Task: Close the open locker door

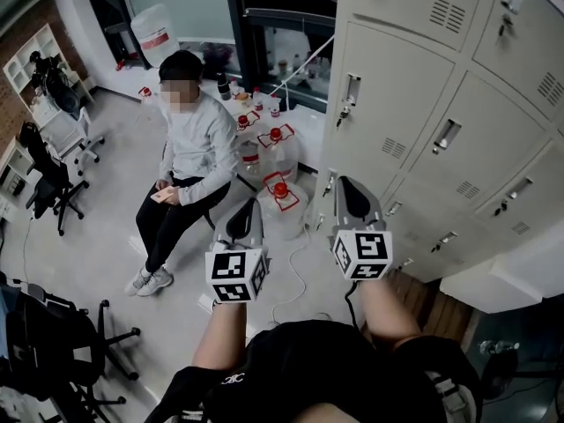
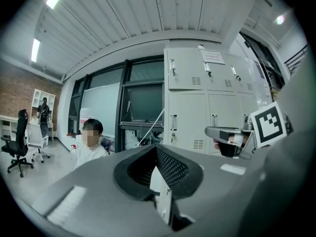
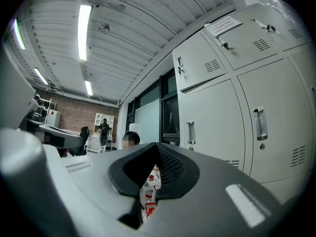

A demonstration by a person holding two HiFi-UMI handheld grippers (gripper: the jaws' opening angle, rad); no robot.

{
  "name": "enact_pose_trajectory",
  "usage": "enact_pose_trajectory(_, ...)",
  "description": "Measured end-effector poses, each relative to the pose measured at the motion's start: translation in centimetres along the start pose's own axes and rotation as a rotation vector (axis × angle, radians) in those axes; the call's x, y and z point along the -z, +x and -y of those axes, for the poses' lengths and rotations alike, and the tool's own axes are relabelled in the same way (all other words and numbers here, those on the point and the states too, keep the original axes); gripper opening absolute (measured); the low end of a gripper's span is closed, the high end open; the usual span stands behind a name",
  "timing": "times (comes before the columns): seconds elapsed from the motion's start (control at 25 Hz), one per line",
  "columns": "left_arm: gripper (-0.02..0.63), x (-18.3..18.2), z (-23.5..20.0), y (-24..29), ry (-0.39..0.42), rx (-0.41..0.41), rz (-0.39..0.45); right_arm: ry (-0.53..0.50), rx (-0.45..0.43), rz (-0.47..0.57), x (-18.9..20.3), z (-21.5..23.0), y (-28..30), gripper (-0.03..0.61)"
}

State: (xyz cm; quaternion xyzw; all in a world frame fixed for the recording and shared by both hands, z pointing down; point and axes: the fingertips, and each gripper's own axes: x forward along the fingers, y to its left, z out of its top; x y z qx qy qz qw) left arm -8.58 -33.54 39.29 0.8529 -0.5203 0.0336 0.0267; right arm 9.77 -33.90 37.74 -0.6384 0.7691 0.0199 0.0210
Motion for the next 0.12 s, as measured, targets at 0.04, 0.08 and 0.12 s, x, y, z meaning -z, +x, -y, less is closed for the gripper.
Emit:
enact_pose_trajectory(0.04,0.001,0.09,-0.08,-0.15,-0.003,0.002,-0.002,-0.001,-0.001,0.0,0.02,-0.23,-0.01,0.011)
enact_pose_trajectory(0.08,0.001,0.19,-0.18,-0.3,-0.006,0.003,-0.004,-0.002,-0.001,0.0,0.04,-0.47,-0.01,0.011)
enact_pose_trajectory(0.12,0.002,0.28,-0.29,-0.45,-0.009,0.004,-0.005,-0.003,-0.002,0.001,0.05,-0.71,-0.01,0.011)
